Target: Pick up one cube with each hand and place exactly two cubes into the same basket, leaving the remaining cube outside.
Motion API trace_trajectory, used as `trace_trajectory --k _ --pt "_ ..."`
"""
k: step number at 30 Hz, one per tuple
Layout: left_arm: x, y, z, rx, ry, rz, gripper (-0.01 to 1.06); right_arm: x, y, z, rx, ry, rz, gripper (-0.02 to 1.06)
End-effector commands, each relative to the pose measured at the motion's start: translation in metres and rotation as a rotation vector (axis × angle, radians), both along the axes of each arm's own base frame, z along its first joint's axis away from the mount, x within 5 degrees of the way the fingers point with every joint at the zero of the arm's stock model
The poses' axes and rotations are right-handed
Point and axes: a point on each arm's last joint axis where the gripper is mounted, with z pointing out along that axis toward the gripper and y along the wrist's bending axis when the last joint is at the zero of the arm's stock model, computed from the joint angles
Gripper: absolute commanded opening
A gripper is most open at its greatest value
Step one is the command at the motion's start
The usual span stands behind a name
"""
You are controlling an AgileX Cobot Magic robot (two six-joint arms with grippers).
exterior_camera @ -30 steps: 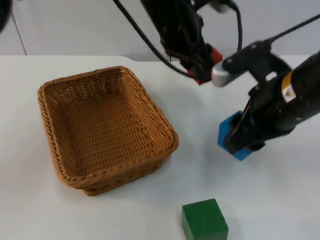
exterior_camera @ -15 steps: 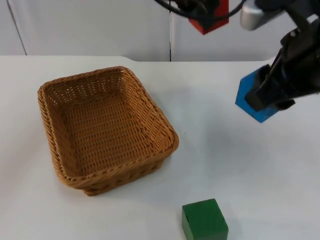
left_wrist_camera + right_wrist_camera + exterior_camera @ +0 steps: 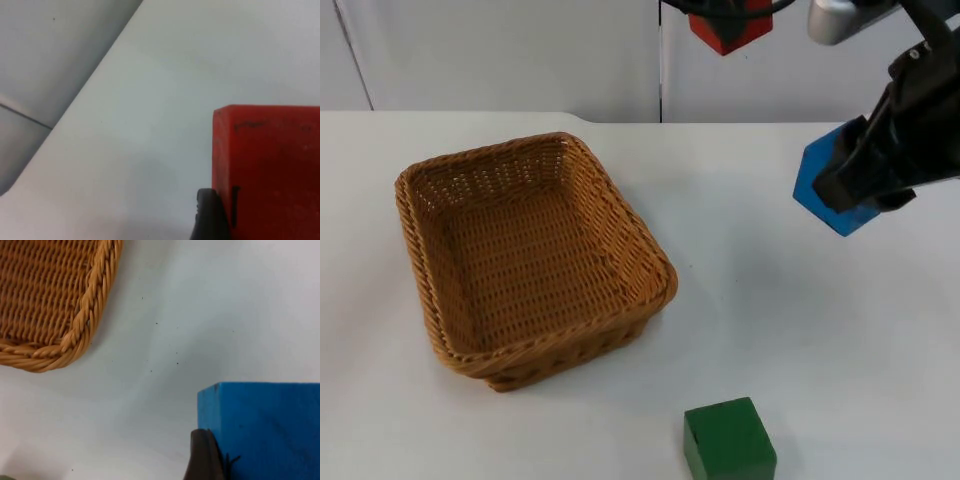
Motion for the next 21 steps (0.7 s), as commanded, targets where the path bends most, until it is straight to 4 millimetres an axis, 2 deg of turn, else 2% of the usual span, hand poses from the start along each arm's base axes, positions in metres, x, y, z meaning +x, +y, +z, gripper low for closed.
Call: trace_trajectory --k 1,8,15,19,21 --pt "0.0 0.007 0.012 -0.025 -0.009 0.026 0.0 0.0 0.0 0.005 0.004 -0.023 0.011 0.0" --pt "0.011 0.026 0.012 -0.033 0.001 0.092 0.0 -0.001 0.006 0.007 0.024 -0.049 0.04 0.0" --pt "0.023 0.059 0.009 -0.023 0.048 0.168 0.0 0.0 0.031 0.0 0.014 -0.043 0.113 0.0" --pt "0.03 0.084 0.008 -0.021 0.087 0.235 0.0 0.004 0.057 -0.002 0.011 -0.046 0.164 0.0" --pt "0.032 0.089 0.008 -0.023 0.093 0.252 0.0 0.004 0.064 -0.001 0.009 -0.05 0.181 0.0"
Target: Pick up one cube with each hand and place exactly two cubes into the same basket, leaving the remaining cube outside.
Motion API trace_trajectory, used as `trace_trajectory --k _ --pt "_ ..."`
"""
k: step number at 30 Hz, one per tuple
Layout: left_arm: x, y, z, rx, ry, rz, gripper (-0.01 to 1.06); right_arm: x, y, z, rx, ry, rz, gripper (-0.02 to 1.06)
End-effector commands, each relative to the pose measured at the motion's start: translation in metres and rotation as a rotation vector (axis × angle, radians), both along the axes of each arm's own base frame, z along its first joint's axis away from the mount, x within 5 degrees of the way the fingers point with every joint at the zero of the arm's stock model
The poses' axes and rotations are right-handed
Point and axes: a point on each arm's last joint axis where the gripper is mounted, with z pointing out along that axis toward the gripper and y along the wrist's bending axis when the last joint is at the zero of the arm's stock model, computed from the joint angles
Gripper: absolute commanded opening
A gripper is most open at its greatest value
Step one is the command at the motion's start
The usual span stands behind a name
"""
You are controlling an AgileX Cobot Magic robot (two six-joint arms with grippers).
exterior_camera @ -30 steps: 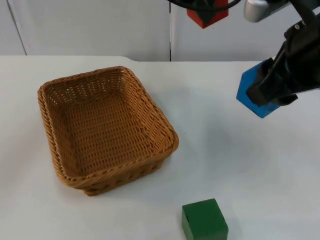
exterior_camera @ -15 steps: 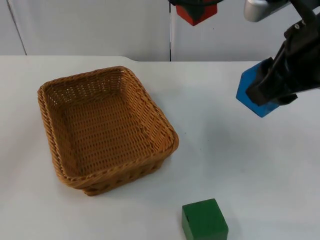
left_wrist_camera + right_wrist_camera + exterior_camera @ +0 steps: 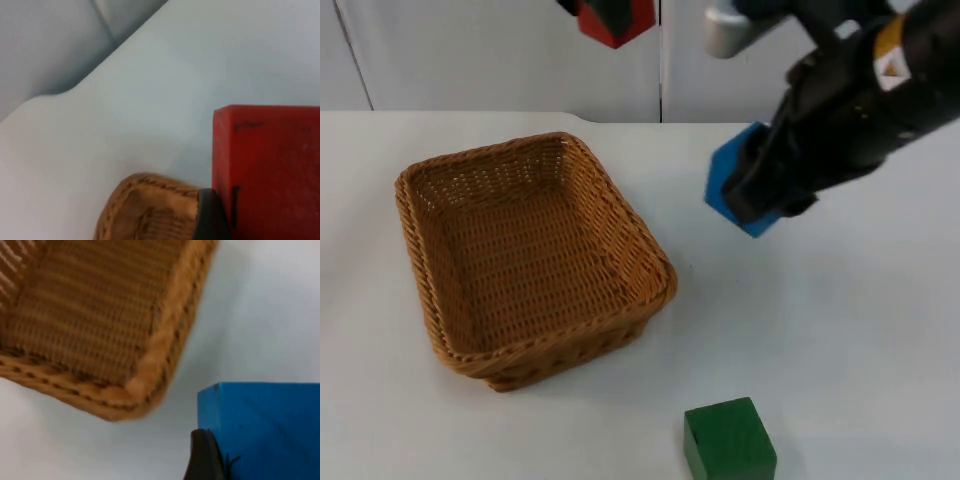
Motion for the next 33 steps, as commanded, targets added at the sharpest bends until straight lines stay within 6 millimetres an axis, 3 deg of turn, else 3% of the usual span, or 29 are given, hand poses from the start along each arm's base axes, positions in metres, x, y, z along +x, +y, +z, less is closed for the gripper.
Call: trace_trajectory --k 1,5,10,14,18,28,33 --pt "0.0 0.011 0.011 -0.021 -0.007 0.04 0.0 0.0 0.014 0.004 0.0 -0.025 0.045 0.0" --pt "0.007 0.034 0.011 -0.022 0.005 0.096 0.0 0.002 0.034 0.0 -0.009 -0.029 0.09 0.0" --pt "0.011 0.052 0.011 -0.02 0.006 0.132 0.0 0.007 0.04 -0.003 -0.006 -0.027 0.088 0.0" --pt "0.017 0.079 0.011 -0.027 0.012 0.199 0.0 0.015 0.048 0.002 0.016 -0.047 0.088 0.0" --pt "0.019 0.095 0.01 -0.027 0.024 0.234 0.0 0.018 0.052 0.007 0.056 -0.061 0.086 0.0" --pt "0.021 0.11 0.009 -0.006 0.025 0.26 0.0 0.026 0.069 0.0 0.079 -0.052 0.091 0.0" --pt "0.021 0.114 0.007 -0.006 0.04 0.268 0.0 0.022 0.094 -0.009 0.067 -0.052 0.146 0.0"
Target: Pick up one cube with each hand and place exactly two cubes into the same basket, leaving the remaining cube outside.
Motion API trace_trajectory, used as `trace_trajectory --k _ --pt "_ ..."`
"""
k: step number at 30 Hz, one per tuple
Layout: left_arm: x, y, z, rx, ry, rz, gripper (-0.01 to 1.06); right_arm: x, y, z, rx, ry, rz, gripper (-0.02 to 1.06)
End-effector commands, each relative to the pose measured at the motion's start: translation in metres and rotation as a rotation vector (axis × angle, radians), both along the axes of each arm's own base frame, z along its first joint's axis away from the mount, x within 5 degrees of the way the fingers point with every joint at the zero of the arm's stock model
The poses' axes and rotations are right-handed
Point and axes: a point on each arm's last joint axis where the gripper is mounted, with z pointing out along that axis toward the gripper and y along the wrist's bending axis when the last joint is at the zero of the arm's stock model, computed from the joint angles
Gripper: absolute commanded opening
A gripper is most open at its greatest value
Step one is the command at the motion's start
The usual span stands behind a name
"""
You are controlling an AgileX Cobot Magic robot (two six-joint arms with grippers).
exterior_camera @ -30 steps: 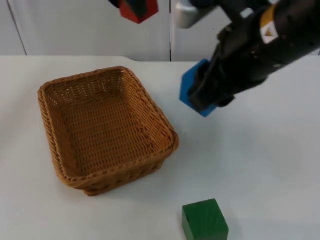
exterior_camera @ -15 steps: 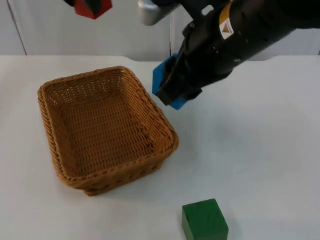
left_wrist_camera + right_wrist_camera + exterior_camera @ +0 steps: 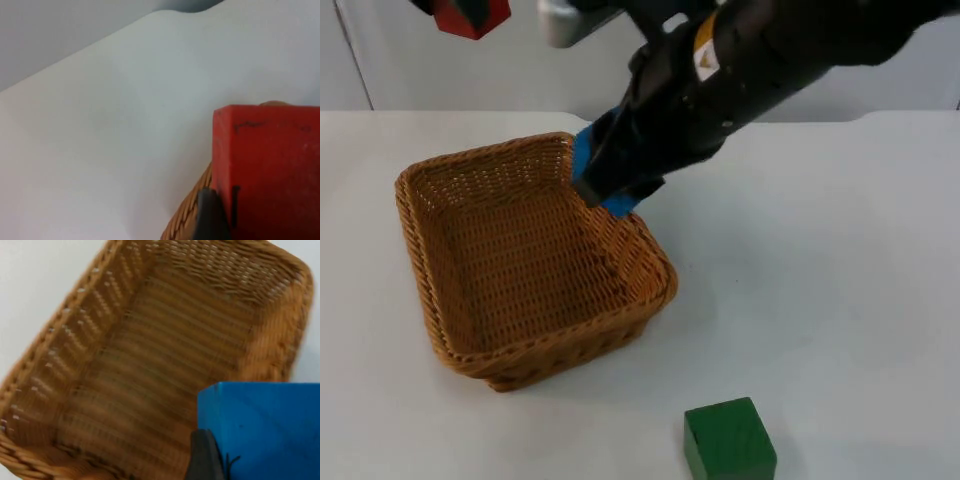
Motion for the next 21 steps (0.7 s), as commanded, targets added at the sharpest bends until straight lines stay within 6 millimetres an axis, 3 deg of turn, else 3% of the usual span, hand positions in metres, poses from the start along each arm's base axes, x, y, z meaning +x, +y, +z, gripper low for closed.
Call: trace_trajectory --k 1,8,17,21 --pt "-0.002 0.002 0.007 -0.008 -0.007 0.008 0.0 -0.003 0.014 -0.001 0.011 -0.017 0.037 0.0" --pt "-0.001 0.0 -0.017 -0.019 0.028 0.003 0.0 0.0 0.028 -0.021 -0.005 0.005 0.048 0.0" --pt "-0.008 0.003 -0.073 0.002 0.078 0.032 0.0 0.005 0.033 -0.047 -0.016 0.017 0.059 0.0" --pt "-0.009 0.004 -0.082 0.003 0.073 0.038 0.0 0.007 0.035 -0.052 -0.001 0.01 0.066 0.0"
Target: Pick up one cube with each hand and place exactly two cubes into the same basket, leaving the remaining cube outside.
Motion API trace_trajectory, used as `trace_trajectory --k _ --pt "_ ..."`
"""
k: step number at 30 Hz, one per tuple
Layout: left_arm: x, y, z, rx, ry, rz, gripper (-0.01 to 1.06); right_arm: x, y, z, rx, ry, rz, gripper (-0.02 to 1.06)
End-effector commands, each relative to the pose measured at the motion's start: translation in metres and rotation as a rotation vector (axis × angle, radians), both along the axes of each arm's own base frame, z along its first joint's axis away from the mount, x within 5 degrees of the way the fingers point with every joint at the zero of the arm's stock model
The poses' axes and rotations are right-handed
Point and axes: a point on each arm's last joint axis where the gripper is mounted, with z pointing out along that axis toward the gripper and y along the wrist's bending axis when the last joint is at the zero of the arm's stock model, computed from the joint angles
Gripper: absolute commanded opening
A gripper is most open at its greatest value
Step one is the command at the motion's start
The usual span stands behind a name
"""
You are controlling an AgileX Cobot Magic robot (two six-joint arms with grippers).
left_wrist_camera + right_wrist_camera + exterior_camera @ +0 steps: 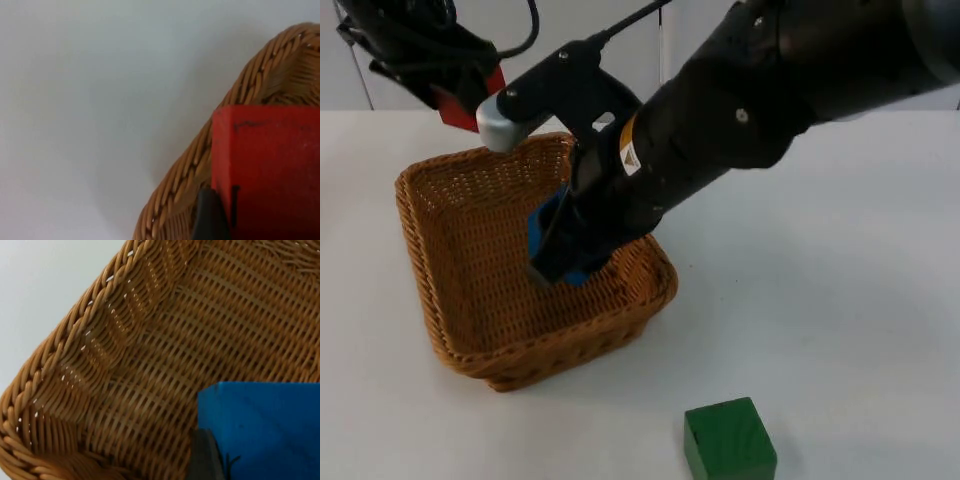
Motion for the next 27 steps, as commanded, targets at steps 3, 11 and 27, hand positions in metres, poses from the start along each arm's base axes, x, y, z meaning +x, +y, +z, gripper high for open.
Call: trace_trajectory --k 3,11,27 --pt "-0.001 -0.001 -0.006 -0.025 -0.02 0.008 0.0 0.004 0.006 0.0 0.055 -0.037 0.018 0.0" --pt "-0.01 0.0 -0.028 -0.018 0.029 0.012 0.0 0.006 0.009 -0.033 0.017 0.0 0.022 0.0" --pt "-0.018 -0.003 -0.052 -0.058 0.08 -0.004 0.0 0.006 0.011 -0.038 0.039 -0.009 0.032 0.0"
